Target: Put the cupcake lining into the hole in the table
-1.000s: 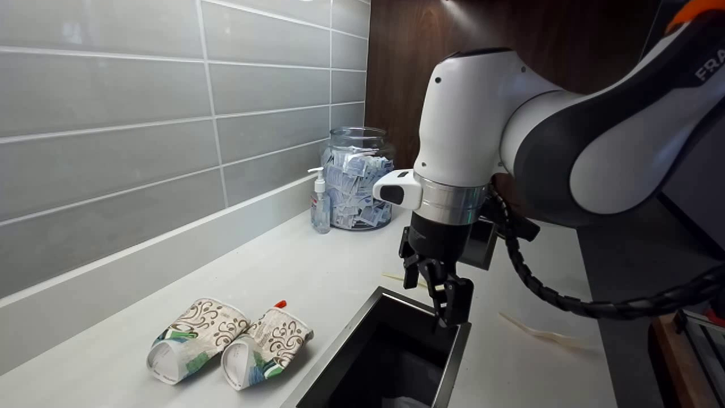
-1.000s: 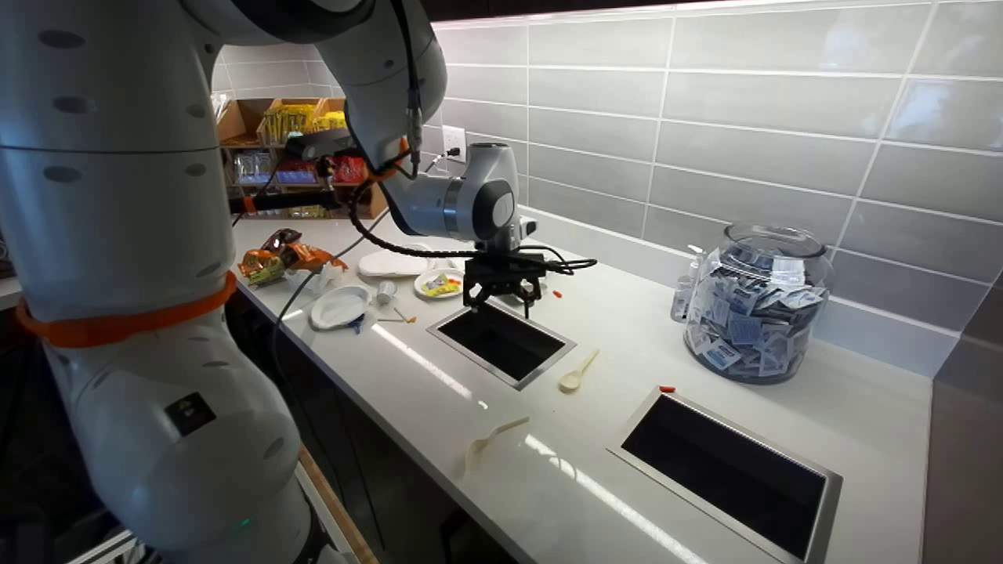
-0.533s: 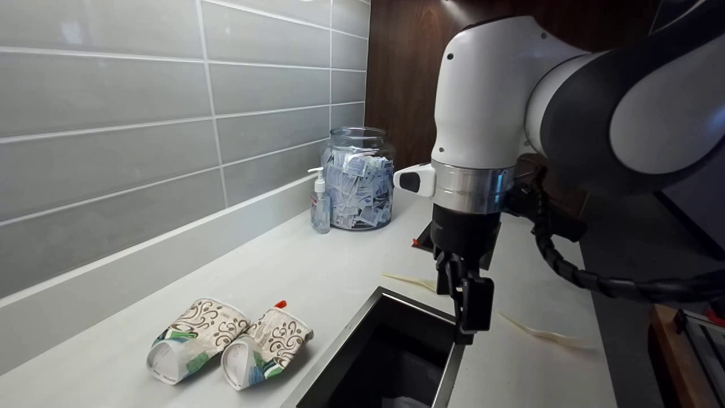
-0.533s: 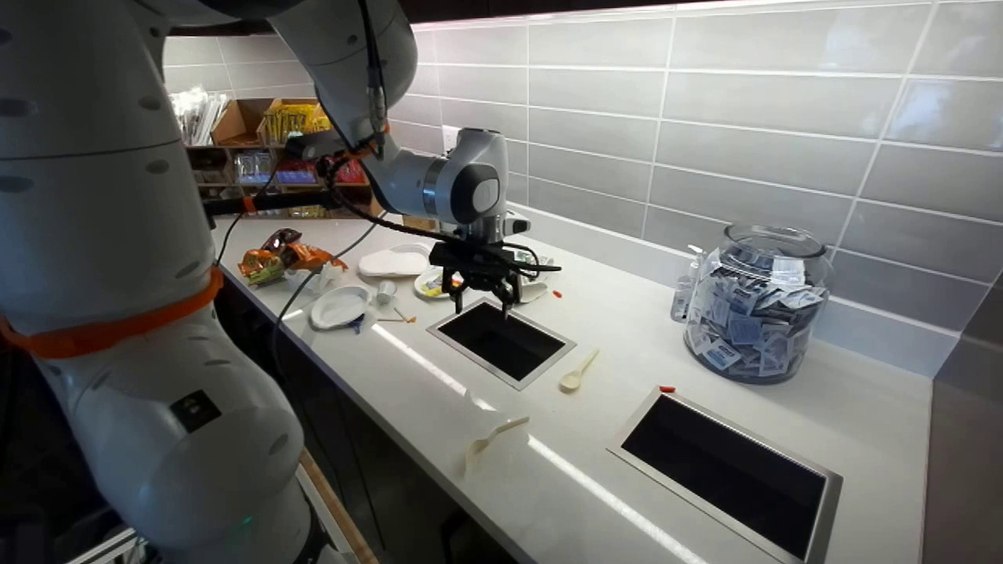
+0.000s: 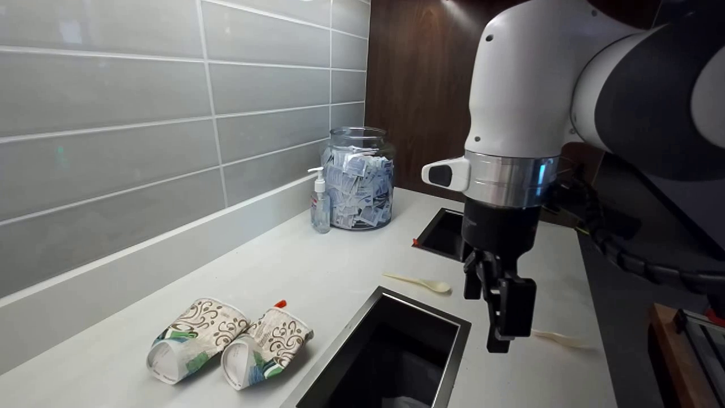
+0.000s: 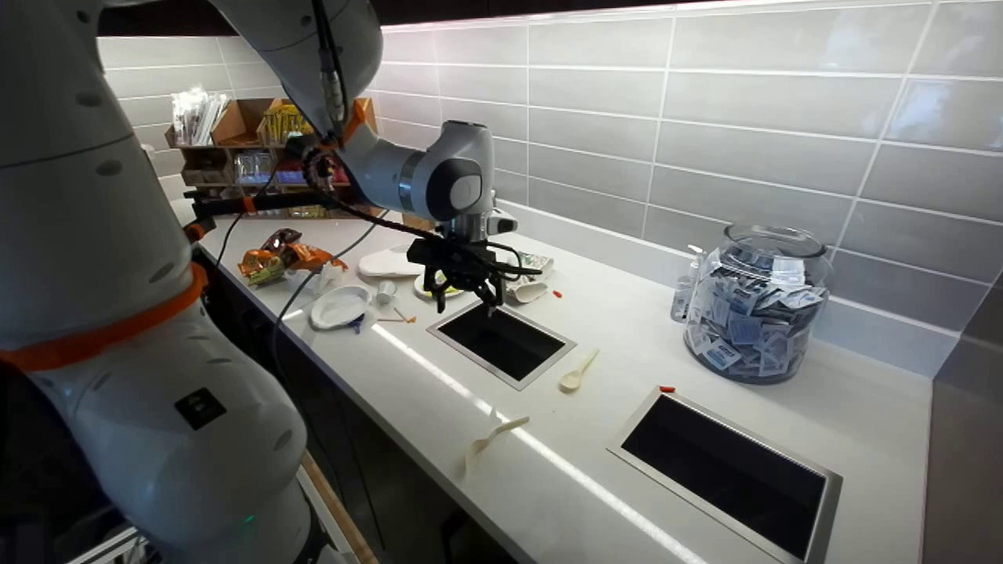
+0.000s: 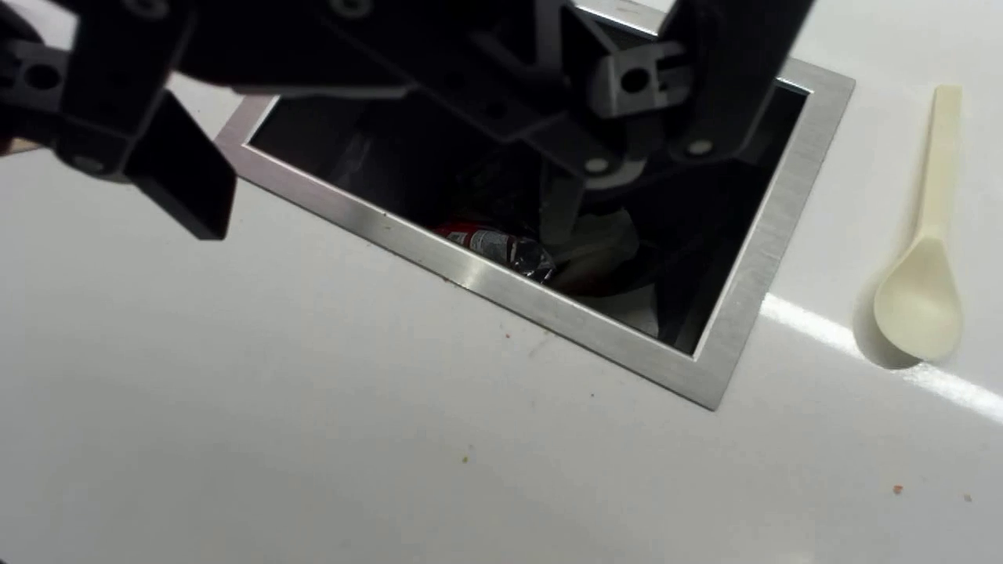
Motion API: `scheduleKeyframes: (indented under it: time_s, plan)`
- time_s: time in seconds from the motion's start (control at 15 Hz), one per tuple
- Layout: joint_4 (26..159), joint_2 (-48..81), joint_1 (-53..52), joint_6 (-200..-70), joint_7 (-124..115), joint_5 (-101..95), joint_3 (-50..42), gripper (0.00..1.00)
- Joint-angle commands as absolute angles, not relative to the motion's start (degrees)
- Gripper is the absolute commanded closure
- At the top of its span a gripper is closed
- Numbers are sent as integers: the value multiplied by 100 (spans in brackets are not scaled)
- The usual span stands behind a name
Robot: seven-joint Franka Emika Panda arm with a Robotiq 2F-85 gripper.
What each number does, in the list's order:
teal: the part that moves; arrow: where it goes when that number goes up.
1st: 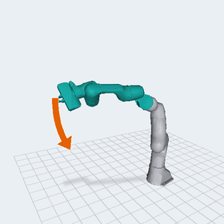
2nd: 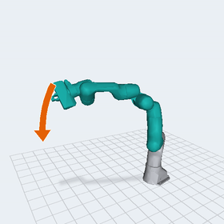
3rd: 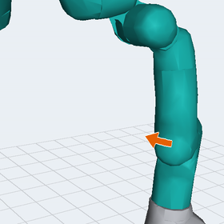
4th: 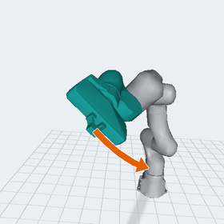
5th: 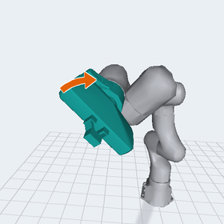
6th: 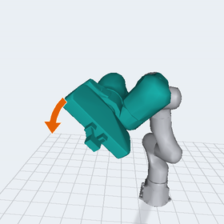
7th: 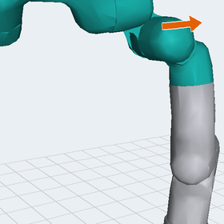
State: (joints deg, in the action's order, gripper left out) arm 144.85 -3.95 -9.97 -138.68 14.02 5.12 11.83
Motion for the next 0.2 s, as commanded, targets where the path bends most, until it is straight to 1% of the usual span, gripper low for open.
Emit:
scheduleKeyframes:
  time_s: [0.0,0.13]
  plan:
    - [14554,-479,-1080,-13860,1415,506,1116,0]
    - [14674,-622,-1109,-13850,1433,503,1108,0]
